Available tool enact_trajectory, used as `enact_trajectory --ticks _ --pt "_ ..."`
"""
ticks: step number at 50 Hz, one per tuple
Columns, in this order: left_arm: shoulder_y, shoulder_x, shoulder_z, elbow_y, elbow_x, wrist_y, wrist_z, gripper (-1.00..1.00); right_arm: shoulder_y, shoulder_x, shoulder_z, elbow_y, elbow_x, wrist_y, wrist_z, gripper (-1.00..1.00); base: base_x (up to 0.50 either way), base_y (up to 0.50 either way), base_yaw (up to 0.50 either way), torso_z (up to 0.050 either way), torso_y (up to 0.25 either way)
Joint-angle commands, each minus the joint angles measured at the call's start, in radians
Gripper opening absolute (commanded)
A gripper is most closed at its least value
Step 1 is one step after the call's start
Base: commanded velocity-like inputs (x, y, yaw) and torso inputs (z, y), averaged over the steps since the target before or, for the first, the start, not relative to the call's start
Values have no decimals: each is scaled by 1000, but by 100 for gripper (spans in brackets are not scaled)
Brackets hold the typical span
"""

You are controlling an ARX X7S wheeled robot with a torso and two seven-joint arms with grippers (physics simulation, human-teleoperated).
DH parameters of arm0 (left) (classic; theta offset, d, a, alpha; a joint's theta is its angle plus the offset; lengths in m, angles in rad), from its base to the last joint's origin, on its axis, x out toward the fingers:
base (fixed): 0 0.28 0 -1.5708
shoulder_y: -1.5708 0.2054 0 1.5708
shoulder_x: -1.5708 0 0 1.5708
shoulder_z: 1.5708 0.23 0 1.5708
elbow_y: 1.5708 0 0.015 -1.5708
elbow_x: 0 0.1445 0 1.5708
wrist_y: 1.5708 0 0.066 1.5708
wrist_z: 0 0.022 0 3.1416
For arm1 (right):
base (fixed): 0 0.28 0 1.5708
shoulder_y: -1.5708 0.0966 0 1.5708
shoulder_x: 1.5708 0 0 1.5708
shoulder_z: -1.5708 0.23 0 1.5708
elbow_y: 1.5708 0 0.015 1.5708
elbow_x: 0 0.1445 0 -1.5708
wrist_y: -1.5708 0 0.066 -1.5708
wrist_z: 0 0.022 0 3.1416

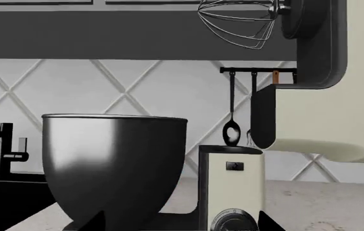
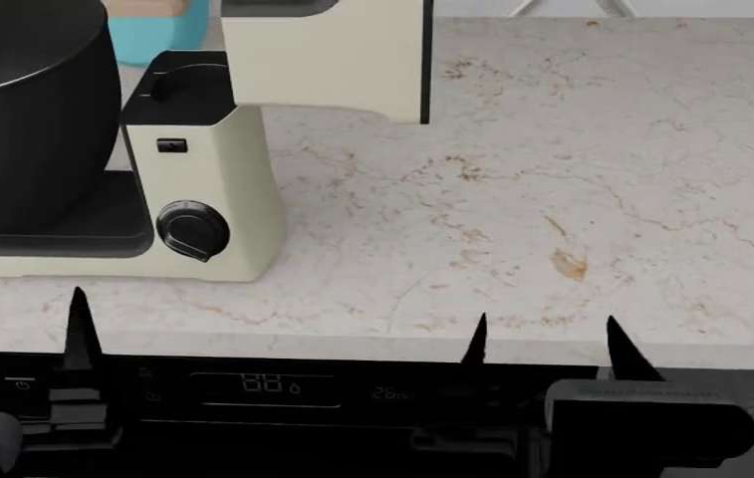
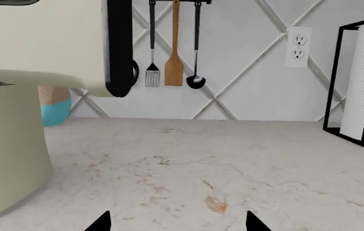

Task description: Close the stand mixer head.

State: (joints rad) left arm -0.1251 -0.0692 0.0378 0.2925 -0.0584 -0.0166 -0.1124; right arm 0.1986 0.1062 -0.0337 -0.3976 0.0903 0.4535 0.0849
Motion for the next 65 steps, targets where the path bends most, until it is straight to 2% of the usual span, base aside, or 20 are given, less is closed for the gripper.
enact_trajectory --ticks 1,3,10,13,14,15,18,23,26,29,31,40,54,60,65 --pt "-108 -38 -58 158 -58 -115 -34 100 112 45 38 -217 45 227 8 100 0 0 0 50 0" --pt "-98 -56 -75 162 -113 -136 -6 100 105 50 36 -220 45 250 11 100 0 0 0 50 0" --pt "-77 -77 -112 262 -147 -177 -32 100 62 56 47 -296 57 258 21 100 33 167 0 50 0" --pt "-78 -86 -78 257 -44 -187 -76 100 52 66 23 -323 38 271 32 100 117 500 0 50 0" --pt "-84 -89 -77 266 -59 -233 -73 100 52 66 24 -333 39 277 35 100 121 500 0 50 0" --pt "-81 -80 -105 288 -143 -231 -49 100 52 67 24 -352 41 287 36 100 117 500 0 0 0" --pt "-76 -96 -86 300 -97 -215 -56 100 55 76 11 -403 35 319 44 100 121 500 0 0 0" --pt "-78 -111 -149 375 -136 -232 -77 100 41 95 26 -556 46 393 51 100 129 500 0 0 0" --pt "-84 -111 -158 353 -135 -222 -84 100 39 94 29 -562 49 390 54 100 138 500 0 0 0" --pt "-80 -109 -152 332 -122 -197 -87 100 13 125 -4 -556 26 304 39 100 314 408 0 0 0" --pt "-77 -109 -145 333 -118 -192 -88 100 24 144 -37 -551 9 340 40 100 500 0 0 0 0" --pt "-61 -118 -124 347 -117 -184 -85 100 12 104 41 -565 76 319 38 100 500 -3 0 0 0" --pt "-57 -130 -126 364 -135 -189 -93 100 -4 106 105 -628 122 344 51 100 68 -100 0 0 0" --pt "-54 -133 -127 374 -147 -190 -96 100 -5 142 41 -626 73 319 79 100 0 0 0 0 0" --pt "-54 -137 -150 395 -180 -193 -100 100 2 127 64 -623 113 334 74 100 330 0 0 0 0"
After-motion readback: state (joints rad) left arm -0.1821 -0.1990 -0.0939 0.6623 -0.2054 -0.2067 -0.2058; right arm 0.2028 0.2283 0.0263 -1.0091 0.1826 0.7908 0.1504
